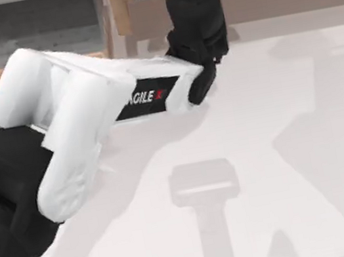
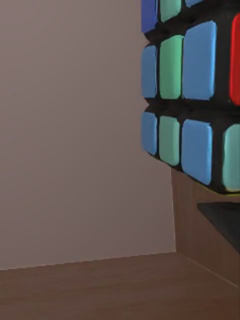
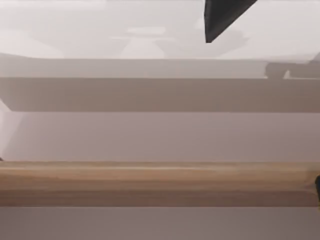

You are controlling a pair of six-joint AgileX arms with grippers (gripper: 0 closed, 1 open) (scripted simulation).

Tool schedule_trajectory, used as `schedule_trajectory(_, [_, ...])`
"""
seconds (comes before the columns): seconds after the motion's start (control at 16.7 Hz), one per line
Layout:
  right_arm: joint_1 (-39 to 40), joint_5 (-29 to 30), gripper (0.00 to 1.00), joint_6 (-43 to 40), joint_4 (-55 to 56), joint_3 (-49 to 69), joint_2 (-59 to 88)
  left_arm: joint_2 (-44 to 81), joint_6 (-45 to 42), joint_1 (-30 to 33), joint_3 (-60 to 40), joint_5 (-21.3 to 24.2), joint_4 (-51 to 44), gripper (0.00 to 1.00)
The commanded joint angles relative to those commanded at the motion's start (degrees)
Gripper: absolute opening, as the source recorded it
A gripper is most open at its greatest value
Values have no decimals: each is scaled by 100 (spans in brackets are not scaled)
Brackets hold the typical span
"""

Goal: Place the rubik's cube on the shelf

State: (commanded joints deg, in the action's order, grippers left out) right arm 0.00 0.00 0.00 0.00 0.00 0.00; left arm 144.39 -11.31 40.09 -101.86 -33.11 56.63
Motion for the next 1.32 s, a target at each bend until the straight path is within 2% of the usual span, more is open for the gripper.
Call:
schedule_trajectory(0.12, [0,0,100,0,0,0,0,-216,-290,-20,487,430,181,100])
schedule_trajectory(0.3, [0,0,100,0,0,0,0,-664,-920,-147,1530,1340,553,100])
schedule_trajectory(0.48, [0,0,100,0,0,0,0,-1201,-1728,-465,2820,2454,1001,100])
schedule_trajectory(0.66, [0,0,100,0,0,0,0,-1763,-2654,-1063,4203,3643,1478,100])
schedule_trajectory(1.02, [0,0,100,0,0,0,0,-2749,-4660,-3201,6698,5822,2370,100])
schedule_trajectory(1.32, [0,0,100,0,0,0,0,-3219,-6235,-5382,8007,7114,2906,100])
